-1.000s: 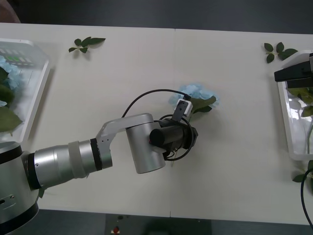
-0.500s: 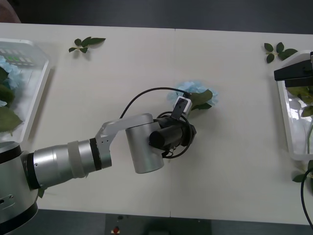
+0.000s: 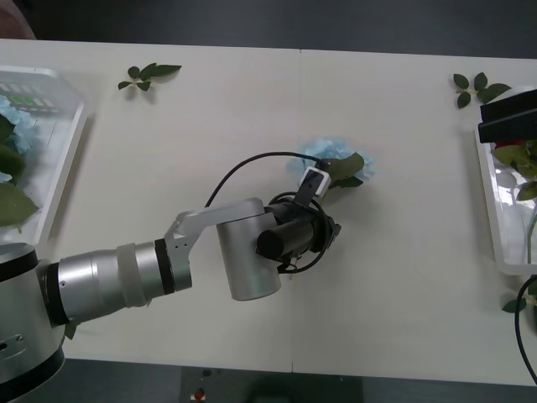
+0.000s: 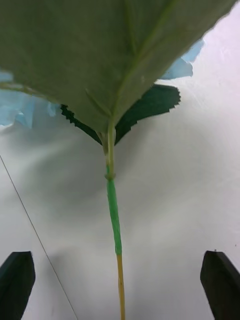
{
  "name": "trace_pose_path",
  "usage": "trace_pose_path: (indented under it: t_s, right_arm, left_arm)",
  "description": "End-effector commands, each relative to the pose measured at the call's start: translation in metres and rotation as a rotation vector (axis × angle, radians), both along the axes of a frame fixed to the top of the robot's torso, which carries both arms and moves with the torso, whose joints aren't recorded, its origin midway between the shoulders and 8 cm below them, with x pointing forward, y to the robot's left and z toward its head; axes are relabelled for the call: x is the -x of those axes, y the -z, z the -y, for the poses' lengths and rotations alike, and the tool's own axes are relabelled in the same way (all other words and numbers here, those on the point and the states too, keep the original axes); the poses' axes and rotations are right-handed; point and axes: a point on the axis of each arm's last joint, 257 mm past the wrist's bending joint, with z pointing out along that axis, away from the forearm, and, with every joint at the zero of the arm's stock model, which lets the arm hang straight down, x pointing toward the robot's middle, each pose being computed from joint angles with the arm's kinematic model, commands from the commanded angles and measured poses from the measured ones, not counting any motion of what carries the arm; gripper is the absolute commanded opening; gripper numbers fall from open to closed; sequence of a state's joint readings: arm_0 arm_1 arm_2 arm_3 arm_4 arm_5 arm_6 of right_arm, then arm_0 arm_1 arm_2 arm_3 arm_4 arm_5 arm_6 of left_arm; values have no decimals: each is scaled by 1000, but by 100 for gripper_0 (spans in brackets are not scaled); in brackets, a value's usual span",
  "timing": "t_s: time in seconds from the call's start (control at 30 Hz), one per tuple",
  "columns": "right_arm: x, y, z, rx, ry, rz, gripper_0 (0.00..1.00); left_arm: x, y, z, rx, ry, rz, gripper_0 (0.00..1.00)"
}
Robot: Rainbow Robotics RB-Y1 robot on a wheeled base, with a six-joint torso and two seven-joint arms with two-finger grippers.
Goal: Put the red flowers into the right box and the blue flowers into the left box
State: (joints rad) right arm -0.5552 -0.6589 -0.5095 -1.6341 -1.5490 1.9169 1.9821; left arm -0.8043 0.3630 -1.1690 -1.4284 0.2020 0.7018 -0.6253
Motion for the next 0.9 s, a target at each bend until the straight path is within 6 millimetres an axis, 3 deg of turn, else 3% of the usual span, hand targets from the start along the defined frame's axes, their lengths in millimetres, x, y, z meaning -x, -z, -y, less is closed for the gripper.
trace_pose_path:
  t_s: [0.03,0.47,0.53,0.57,0.6,0.63,0.9]
  right_arm:
    - [1,-22,-1,45,-83,189,100]
    - [4,-29,-1,148,-272,507,100]
    - [4,-31,-1,169,-297,560,100]
    - [3,-32,-1,177,-308,579,100]
    - [3,-32,-1,181,-314,590,100]
    - [3,-32,-1,184,-318,596,100]
    - [-1,-27,4,212,-308,597,100]
  left_arm:
    - [-2,-15,10,27,12,13,96]
    - [-3,-1,23,9,0,7,93]
    - [-2,-2,26,12,3,6,56]
    - [-2,-2,26,11,3,7,29]
    - [-2,-2,27,12,5,8,12]
    - [-1,-2,28,12,7,9,1]
    - [-2,-4,29,6,13,22,0]
